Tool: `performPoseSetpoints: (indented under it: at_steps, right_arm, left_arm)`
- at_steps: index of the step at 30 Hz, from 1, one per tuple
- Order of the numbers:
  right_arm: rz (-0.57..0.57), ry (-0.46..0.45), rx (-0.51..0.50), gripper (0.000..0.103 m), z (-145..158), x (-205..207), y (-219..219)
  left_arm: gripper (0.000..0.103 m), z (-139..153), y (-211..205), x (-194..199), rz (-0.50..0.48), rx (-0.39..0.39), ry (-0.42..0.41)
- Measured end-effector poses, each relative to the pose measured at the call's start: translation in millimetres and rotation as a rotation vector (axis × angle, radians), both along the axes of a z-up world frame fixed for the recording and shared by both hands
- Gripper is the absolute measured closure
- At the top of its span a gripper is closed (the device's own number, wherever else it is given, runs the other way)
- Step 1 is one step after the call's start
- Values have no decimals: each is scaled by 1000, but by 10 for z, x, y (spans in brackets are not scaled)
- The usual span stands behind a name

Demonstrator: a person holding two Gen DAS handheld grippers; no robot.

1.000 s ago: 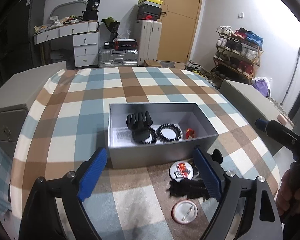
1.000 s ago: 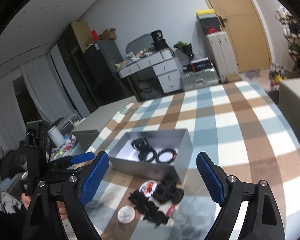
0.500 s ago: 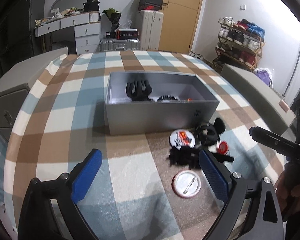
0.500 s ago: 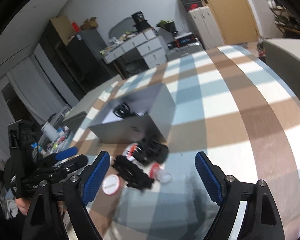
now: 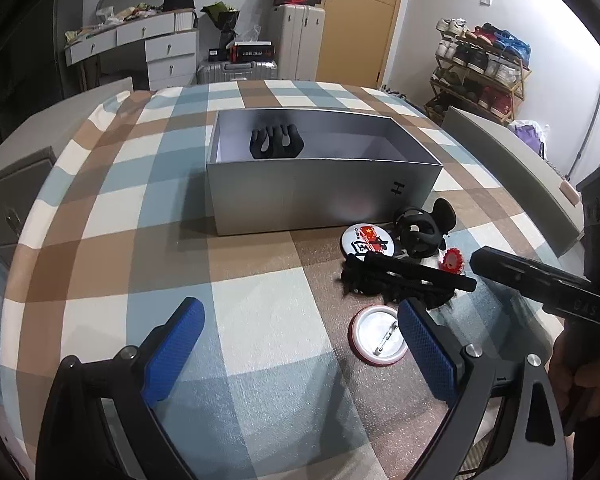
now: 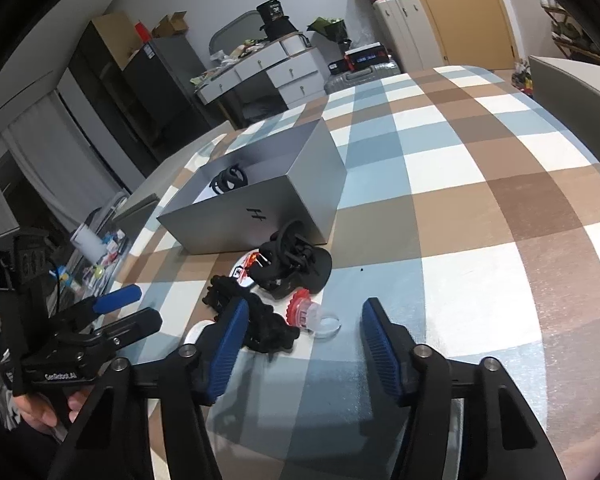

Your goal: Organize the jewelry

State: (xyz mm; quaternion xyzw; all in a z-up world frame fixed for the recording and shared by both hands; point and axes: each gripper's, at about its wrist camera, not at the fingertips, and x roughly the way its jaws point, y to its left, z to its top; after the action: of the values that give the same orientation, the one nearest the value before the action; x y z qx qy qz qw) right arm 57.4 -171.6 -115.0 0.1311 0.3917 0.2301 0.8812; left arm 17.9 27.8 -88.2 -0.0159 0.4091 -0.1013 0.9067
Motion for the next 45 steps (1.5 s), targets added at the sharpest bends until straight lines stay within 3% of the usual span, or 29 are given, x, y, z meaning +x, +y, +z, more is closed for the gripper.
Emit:
performPoseSetpoints:
  at_steps: [10,12,17,23,25,34,36,38,45]
  right_arm:
    - [12,9,-20,64,-32,56,112]
    - [12,8,-27,73,-33,57,127]
    - [7,16,-30,77,-58,71,117]
    - [27,-25,-103,79,-20,13,195]
    - [27,-28,-111,88,-19,5,193]
    - [28,-20,-80,84,-29,-8,140]
    - [19,-25,-65,69,-11,4,134]
    - [17,-29,-59,63,-1,18,153]
    - [35,-15,-120,63,-58,47,304]
  left_arm:
    - [8,-61,-3,-21,-18,-10,25]
    - [8,-66,-4,-32,-19,-7,27]
    - [8,-79,2,-37,-19,-10,37]
    - [8,-94,-5,-48,-22,-11,41]
    - [8,-99,-5,-48,-22,-12,43]
    - [8,-116,25,-47,-14,-18,52]
    - [8,-126,24,-51,-14,-20,57]
    - [8,-134,16,-54,-15,-18,62]
    - [8,-117,24,-64,-13,-15,55]
